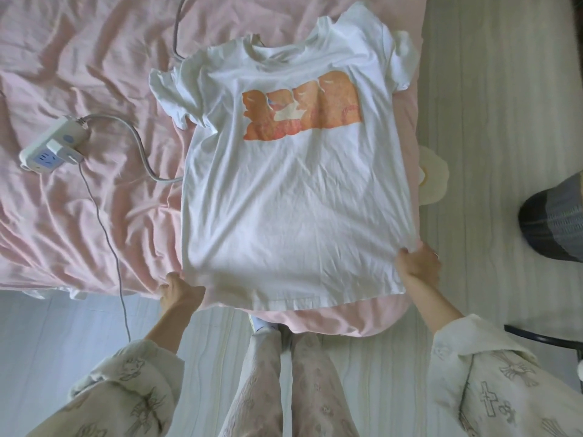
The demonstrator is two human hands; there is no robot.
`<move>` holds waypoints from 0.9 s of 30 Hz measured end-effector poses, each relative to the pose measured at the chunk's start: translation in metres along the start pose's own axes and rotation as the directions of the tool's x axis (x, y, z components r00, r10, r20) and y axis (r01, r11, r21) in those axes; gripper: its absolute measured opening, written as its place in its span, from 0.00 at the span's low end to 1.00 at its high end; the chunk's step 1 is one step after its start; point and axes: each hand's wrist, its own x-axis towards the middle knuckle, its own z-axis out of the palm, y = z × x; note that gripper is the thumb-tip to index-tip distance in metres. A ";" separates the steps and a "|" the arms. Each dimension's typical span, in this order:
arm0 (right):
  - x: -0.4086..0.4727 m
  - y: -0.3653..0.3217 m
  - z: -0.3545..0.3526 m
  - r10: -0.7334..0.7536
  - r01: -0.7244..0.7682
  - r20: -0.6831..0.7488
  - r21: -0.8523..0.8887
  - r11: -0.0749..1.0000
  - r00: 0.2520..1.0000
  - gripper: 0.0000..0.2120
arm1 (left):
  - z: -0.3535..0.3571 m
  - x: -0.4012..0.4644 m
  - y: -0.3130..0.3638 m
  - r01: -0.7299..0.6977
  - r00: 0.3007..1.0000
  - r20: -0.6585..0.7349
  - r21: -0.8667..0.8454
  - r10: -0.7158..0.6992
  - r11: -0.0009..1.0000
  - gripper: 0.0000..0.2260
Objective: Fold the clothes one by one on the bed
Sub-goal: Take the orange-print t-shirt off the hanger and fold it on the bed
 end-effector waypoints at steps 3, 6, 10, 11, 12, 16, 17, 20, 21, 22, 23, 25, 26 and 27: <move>-0.012 -0.034 0.016 -0.287 0.285 -0.018 -0.051 0.957 0.958 0.19 | 0.000 0.003 0.003 -0.288 0.941 -0.171 0.055 0.293 0.956 0.21; -0.027 -0.073 0.033 -0.482 0.484 0.041 -0.055 0.873 0.875 0.20 | 0.003 0.010 0.009 -0.507 0.858 0.099 0.010 0.504 0.862 0.16; -0.047 -0.129 0.054 -0.651 0.661 0.119 -0.081 0.746 0.749 0.22 | -0.004 0.028 0.015 -0.455 0.840 0.356 0.054 0.409 0.889 0.13; -0.050 -0.138 0.055 -0.679 0.691 0.133 -0.092 0.717 0.722 0.22 | -0.006 0.030 0.018 -0.440 0.848 0.352 0.051 0.396 0.896 0.10; -0.052 -0.151 0.058 -0.702 0.716 0.146 -0.107 0.690 0.697 0.22 | -0.011 0.035 0.022 -0.429 0.858 0.333 0.043 0.392 0.902 0.08; -0.055 -0.210 0.071 -0.724 0.750 0.208 -0.085 0.656 0.657 0.23 | -0.049 0.069 0.062 -0.385 0.910 0.111 -0.123 0.398 0.915 0.09; -0.054 -0.225 0.072 -0.722 0.749 0.217 -0.071 0.659 0.657 0.23 | -0.060 0.078 0.077 -0.357 0.923 0.055 -0.242 0.381 0.902 0.09; -0.050 -0.272 0.084 -0.760 0.782 0.196 -0.062 0.621 0.619 0.23 | -0.092 0.112 0.123 -0.330 0.935 -0.054 -0.492 0.350 0.806 0.08; -0.049 -0.295 0.090 -0.772 0.793 0.199 -0.043 0.608 0.603 0.23 | -0.106 0.129 0.142 -0.289 0.945 -0.039 -0.557 0.324 0.778 0.09; -0.050 -0.304 0.092 -0.783 0.803 0.206 -0.028 0.595 0.587 0.23 | -0.112 0.135 0.155 -0.230 0.955 -0.002 -0.639 0.297 0.734 0.10; -0.048 -0.328 0.099 -0.788 0.811 0.215 -0.032 0.585 0.577 0.23 | -0.124 0.156 0.174 -0.146 0.964 0.052 -0.716 0.260 0.683 0.11; -0.046 -0.360 0.111 -0.791 0.823 0.239 -0.085 0.561 0.563 0.23 | -0.138 0.183 0.204 0.007 0.967 0.151 -0.818 0.204 0.575 0.11; -0.044 -0.374 0.117 -0.802 0.839 0.248 -0.111 0.533 0.543 0.23 | -0.143 0.195 0.216 0.043 0.965 0.176 -0.837 0.194 0.545 0.10; -0.044 -0.386 0.121 -0.817 0.856 0.257 -0.149 0.494 0.516 0.23 | -0.144 0.205 0.227 0.059 0.963 0.193 -0.832 0.189 0.551 0.07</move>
